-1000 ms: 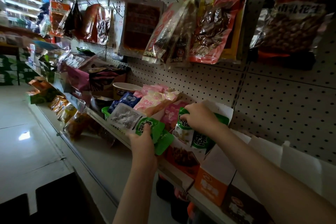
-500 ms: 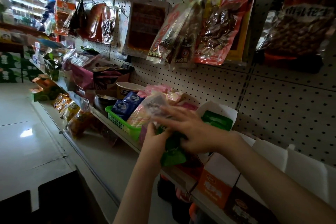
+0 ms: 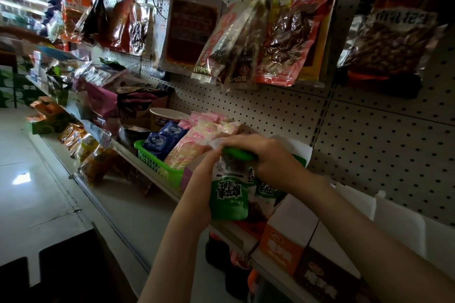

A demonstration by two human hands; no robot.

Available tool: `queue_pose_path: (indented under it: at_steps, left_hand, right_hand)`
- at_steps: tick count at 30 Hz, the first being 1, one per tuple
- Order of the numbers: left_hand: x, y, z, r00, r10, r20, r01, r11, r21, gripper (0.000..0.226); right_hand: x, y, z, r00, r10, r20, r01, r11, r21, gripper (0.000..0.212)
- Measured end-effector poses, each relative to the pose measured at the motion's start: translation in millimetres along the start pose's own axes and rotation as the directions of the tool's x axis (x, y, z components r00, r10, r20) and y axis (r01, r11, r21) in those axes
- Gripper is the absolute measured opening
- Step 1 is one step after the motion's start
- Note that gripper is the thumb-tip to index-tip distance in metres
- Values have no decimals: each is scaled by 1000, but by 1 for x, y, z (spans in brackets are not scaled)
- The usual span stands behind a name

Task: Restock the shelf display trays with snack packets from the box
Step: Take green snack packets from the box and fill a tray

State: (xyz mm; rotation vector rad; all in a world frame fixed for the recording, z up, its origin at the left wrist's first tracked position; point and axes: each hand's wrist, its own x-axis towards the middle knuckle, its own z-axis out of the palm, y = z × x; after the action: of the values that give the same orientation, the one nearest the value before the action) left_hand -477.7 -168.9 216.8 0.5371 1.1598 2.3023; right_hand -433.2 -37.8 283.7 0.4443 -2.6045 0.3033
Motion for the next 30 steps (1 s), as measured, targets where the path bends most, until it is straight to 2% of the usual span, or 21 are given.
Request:
queue_pose_path:
  at_steps: [3,5,7,9,11,13,18,21,24,26,28,30]
  left_hand:
    - [5,-4,-6,989,-57,-138,66,996,66,30]
    - [10,-8,-13,964,-41,-263,68,993,96,19]
    - [13,-11,-17,944,-43,-326,76,993,90,26]
    - [16,-15,-17,937,-52,-344,90,992,93,38]
    - [19,-19,-18,934,-50,-354,90,991,98,48]
    - [21,-21,-18,929,-47,-368,89,991,97,52]
    - [21,-22,-18,923,-15,-385,49,996,79,51]
    - [17,-22,-19,921,10,-388,20,997,72,51]
    - [13,-21,-19,921,29,-390,-9,999,53,49]
    - [13,-20,-16,915,11,-404,-9,1000,5,47]
    - [15,-20,-14,901,-18,-433,-5,999,-52,53]
    - [18,-18,-11,889,-19,-457,-17,997,-74,67]
  right_hand:
    - [-1,4,-16,963,219,-155,-210,975,72,34]
    - [-2,11,-29,909,377,-180,-355,924,141,19]
    - [-4,17,-41,866,486,-113,-460,866,196,9]
    - [-8,22,-48,848,528,54,-530,841,108,5]
    - [-11,23,-46,813,535,229,-547,837,-16,6]
    - [-13,24,-38,786,529,321,-531,843,-89,12]
    - [-11,31,-14,714,561,419,-524,825,-211,23]
    - [-10,32,-3,682,588,435,-476,808,-347,30]
    - [-11,34,6,705,610,361,-462,782,-418,47]
    - [-15,33,5,769,573,283,-450,800,-396,71]
    - [-19,27,0,866,437,243,-310,850,-426,98]
    - [-23,15,-3,913,276,302,-136,901,-412,112]
